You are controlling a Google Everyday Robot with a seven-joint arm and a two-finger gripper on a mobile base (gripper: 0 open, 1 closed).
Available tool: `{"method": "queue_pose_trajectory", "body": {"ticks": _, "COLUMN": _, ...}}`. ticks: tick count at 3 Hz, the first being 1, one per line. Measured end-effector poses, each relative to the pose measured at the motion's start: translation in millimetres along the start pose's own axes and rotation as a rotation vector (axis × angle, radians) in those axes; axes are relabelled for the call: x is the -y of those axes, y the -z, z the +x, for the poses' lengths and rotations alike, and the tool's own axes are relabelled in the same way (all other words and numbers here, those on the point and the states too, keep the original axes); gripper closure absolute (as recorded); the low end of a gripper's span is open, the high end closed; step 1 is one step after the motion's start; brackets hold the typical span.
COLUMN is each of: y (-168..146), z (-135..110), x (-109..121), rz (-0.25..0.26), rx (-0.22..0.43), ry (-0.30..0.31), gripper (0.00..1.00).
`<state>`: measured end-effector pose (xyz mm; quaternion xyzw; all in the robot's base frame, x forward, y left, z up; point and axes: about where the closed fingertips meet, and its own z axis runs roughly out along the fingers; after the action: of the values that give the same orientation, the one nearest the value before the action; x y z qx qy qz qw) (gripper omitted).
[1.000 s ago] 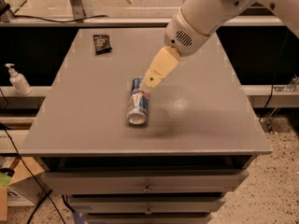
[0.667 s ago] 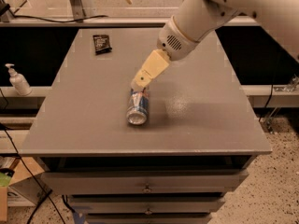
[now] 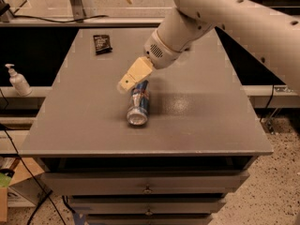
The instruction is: Place redbull can upright
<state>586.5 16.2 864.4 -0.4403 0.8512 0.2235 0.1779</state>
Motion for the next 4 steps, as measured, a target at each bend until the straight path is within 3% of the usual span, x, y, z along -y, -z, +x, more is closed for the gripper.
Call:
{"method": "queue_pose_trajectory", "body": {"ticks": 1, "y": -20.1, "z": 0.0, "x": 1.1, "rz": -0.001, "rx": -0.049, "ry": -0.063, "gripper": 0.00}}
{"method": "queue_pose_trajectory", "body": {"ticks": 3, "y": -22.4, "z": 13.2, "x": -9.2, "rz": 0.073, "rx": -0.175, "ry": -0.133, "gripper": 0.00}}
{"method": "queue_pose_trajectory", "body": {"ticks": 4, "y": -21.2, "z": 20.8, "x": -16.8, "rz": 0.084, "rx": -0.207, "ry": -0.151, "gripper": 0.16}}
